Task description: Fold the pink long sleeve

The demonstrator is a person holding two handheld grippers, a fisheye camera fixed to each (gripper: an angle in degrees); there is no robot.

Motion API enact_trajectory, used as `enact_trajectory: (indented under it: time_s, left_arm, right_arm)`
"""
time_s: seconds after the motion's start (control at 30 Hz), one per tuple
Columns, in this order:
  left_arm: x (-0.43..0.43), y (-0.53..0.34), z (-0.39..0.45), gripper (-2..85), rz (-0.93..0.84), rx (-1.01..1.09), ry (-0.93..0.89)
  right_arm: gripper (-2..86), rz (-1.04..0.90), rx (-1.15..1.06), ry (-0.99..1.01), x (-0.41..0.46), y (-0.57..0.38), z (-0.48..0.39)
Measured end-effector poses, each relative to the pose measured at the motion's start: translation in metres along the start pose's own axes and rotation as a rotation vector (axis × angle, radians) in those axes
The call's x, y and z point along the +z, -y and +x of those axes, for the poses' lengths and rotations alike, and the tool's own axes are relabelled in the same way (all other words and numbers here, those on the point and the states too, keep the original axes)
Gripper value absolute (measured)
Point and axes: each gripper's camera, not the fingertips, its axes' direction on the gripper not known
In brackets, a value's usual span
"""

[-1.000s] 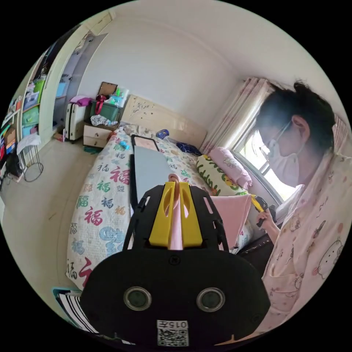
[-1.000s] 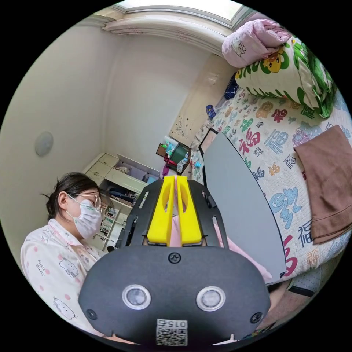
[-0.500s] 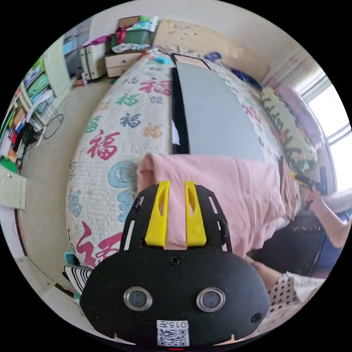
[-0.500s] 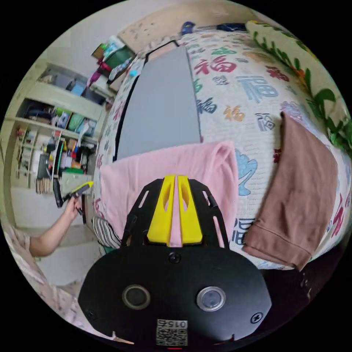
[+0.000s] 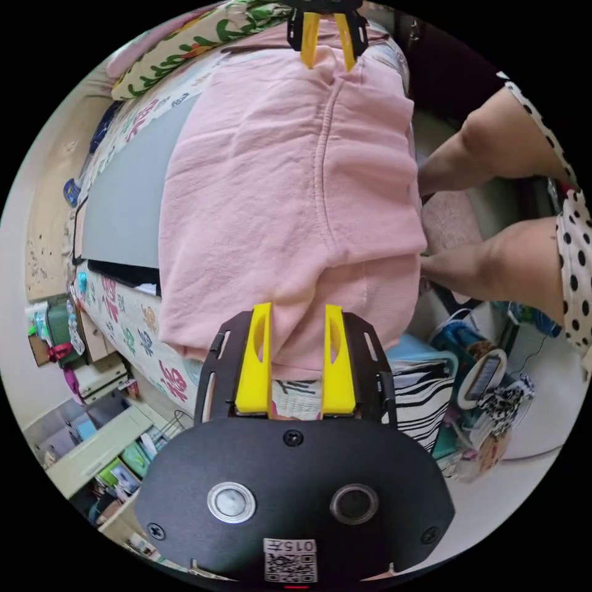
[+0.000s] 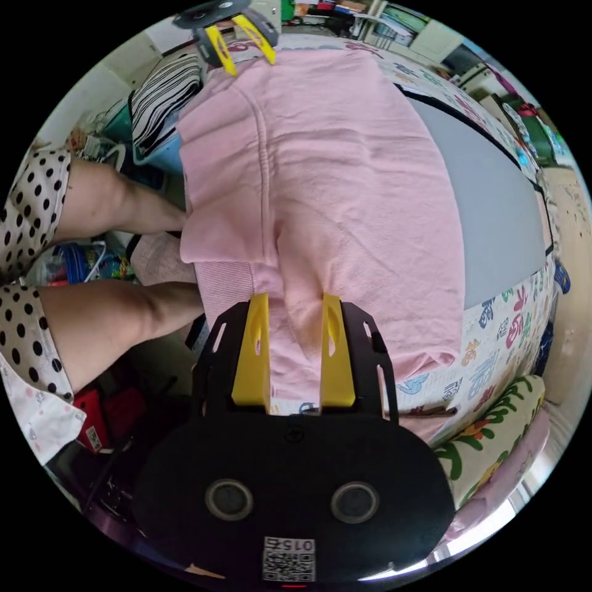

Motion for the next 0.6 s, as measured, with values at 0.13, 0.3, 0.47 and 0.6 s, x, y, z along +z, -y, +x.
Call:
enact_trajectory:
  time_s: [0.13, 0.3, 0.47, 0.6]
  left_arm:
    - [0.008, 0.013, -0.006, 6.0, -0.007, 0.042, -0.051]
    - [-0.023, -0.017, -0.06, 1.6, 0.058, -0.142, -0.227]
    - [-0.077, -0.063, -0.219, 1.6, 0.259, -0.487, -0.158]
    - [-0.081, -0.12, -0.348, 3.4, 0.416, -1.016, -0.046]
  right_arm:
    - [5.2, -0.035, 0.039, -0.078, 0.017, -0.003, 0.019]
    - [1.6, 0.092, 0.307, 0.138, -0.031, -0.033, 0.122]
    - [1.2, 0.296, 0.539, -0.064, -0.098, -0.034, 0.311]
    - [3.5, 0.518, 1.054, -0.114, -0.137, -0.047, 0.466]
